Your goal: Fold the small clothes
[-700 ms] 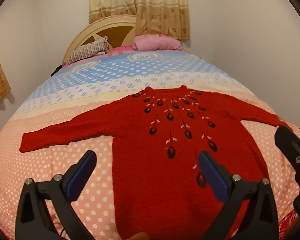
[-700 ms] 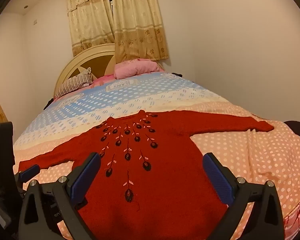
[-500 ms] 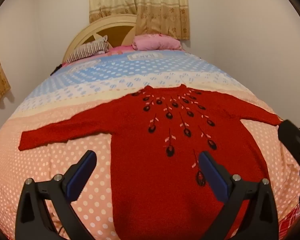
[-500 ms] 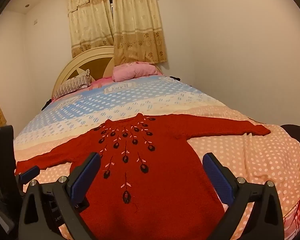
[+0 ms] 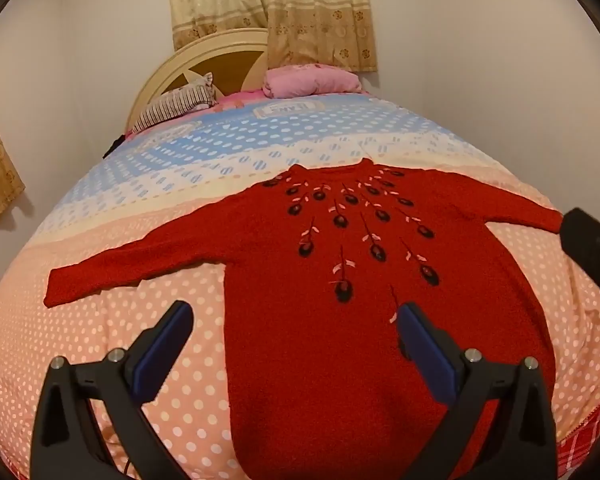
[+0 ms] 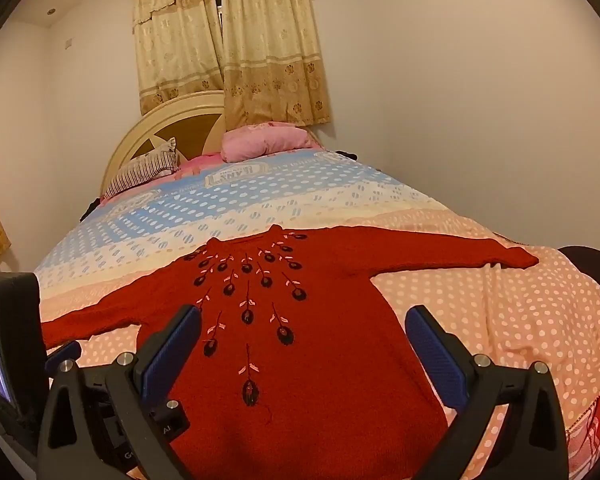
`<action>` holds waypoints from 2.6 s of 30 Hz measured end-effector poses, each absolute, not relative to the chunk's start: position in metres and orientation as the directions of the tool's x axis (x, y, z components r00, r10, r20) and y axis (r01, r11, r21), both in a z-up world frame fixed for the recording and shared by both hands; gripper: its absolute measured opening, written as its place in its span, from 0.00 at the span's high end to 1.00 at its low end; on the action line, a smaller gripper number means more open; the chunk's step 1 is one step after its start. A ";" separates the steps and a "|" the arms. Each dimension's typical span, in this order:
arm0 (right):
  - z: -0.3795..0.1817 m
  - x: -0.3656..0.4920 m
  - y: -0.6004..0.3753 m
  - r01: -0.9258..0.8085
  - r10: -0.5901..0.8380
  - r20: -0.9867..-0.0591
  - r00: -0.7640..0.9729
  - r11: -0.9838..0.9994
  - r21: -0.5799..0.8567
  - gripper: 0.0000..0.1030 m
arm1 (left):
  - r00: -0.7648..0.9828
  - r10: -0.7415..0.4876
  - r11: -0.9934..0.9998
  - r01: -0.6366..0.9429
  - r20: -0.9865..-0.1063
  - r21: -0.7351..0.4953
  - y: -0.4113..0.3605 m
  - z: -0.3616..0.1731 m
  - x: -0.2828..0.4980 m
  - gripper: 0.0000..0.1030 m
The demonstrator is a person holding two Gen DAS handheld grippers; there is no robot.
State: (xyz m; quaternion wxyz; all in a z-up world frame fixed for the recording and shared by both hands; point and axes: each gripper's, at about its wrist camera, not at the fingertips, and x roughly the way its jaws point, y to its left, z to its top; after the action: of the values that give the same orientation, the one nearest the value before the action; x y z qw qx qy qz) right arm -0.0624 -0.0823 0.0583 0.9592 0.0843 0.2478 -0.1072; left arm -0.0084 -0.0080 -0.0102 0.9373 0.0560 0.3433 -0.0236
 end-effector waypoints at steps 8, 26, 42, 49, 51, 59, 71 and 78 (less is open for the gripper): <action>0.054 -0.058 -0.085 0.256 -0.163 -0.509 0.845 0.960 0.117 0.01 | 0.758 -0.010 0.993 0.084 -0.652 0.082 -0.009 -0.011 -0.008 0.00; 0.052 -0.058 -0.086 0.257 -0.163 -0.510 0.845 0.959 0.118 0.01 | 0.752 -0.015 0.994 0.084 -0.659 0.074 -0.008 -0.013 -0.007 0.00; 0.049 -0.058 -0.086 0.256 -0.162 -0.517 0.840 0.960 0.116 0.01 | 0.749 -0.017 0.994 0.082 -0.662 0.067 -0.006 -0.015 -0.009 0.00; 0.049 -0.058 -0.085 0.256 -0.162 -0.517 0.840 0.960 0.116 0.01 | 0.747 -0.017 0.994 0.082 -0.664 0.067 -0.006 -0.015 -0.008 0.00; 0.049 -0.059 -0.085 0.256 -0.163 -0.515 0.842 0.960 0.116 0.01 | 0.747 -0.018 0.994 0.083 -0.664 0.067 -0.006 -0.015 -0.009 0.00; 0.043 -0.055 -0.084 0.261 -0.168 -0.523 0.835 0.959 0.110 0.01 | 0.741 -0.018 0.994 0.083 -0.672 0.065 -0.007 -0.019 -0.006 0.00; 0.026 -0.042 -0.087 0.274 -0.176 -0.566 0.806 0.957 0.093 0.01 | 0.715 -0.021 0.994 0.091 -0.698 0.064 -0.009 -0.033 0.010 0.00; 0.017 -0.029 -0.095 0.284 -0.187 -0.578 0.794 0.955 0.081 0.01 | 0.729 -0.042 0.993 0.105 -0.684 0.050 -0.005 -0.039 0.026 0.00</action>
State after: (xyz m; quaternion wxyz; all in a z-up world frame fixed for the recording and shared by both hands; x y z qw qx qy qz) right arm -0.0295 -0.0953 0.0169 0.9436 0.0819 0.2956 -0.1247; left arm 0.0261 -0.0054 -0.0387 0.9287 0.0424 0.3662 -0.0396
